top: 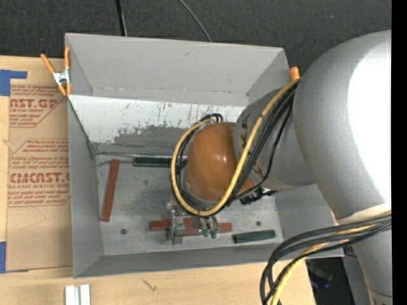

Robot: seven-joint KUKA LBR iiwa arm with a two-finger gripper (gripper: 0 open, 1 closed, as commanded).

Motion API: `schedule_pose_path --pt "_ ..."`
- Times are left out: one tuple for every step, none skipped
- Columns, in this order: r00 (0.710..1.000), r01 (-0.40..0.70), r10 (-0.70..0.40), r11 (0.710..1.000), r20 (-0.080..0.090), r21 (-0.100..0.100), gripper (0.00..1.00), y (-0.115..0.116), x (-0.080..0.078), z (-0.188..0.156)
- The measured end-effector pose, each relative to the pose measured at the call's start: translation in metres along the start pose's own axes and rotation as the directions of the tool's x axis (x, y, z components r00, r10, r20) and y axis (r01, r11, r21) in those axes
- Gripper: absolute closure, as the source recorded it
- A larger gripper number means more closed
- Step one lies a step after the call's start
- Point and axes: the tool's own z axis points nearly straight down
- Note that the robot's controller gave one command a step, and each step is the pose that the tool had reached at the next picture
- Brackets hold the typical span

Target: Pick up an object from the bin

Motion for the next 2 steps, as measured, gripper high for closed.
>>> schedule_pose_path --pt "1.0 0.0 0.0 1.0 0.0 0.0 1.0 -0.0001 0.0 -0.0018" --pt "1.0 -0.001 0.001 1.0 -0.004 0.0 1.0 0.0001 0.001 -0.0091"
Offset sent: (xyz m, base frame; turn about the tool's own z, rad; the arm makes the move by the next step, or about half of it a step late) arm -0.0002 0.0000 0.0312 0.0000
